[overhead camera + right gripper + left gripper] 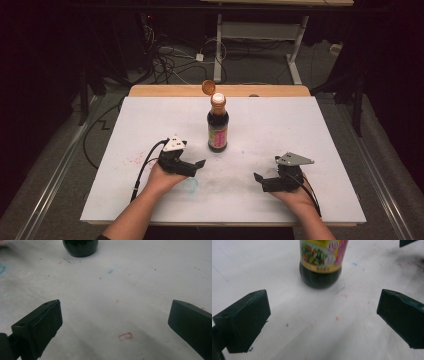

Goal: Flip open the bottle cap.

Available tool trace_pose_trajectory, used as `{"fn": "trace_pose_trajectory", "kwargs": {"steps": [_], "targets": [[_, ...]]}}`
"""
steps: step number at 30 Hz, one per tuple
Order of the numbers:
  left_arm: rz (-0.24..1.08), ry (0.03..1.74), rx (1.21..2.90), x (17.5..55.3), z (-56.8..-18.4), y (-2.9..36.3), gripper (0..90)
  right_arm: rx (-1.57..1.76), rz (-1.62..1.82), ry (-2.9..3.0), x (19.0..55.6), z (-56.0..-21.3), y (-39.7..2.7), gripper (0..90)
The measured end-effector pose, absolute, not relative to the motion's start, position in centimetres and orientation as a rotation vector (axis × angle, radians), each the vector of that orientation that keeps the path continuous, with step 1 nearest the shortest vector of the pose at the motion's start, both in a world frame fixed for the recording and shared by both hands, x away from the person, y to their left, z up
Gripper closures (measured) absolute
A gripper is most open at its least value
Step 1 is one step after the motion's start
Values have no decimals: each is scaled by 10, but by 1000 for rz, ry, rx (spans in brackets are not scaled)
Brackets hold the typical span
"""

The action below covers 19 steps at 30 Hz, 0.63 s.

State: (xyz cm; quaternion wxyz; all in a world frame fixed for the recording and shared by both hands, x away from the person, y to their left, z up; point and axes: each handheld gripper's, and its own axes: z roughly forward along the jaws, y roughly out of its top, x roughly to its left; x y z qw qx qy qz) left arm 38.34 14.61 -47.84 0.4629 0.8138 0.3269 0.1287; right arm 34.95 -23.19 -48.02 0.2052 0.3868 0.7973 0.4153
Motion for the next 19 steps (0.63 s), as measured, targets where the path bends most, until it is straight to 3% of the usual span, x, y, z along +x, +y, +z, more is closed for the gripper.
{"fn": "trace_pose_trajectory", "kwargs": {"steps": [5,12,19], "targets": [[381,825,2065,357,-482,166,0,1066,1164,2210,345,-480,-235,2],[393,864,2017,329,-488,199,0,1053,1178,2196,340,-478,-236,2],[409,854,1999,322,-489,203,0,1063,1200,2165,339,-475,-237,2]]}}
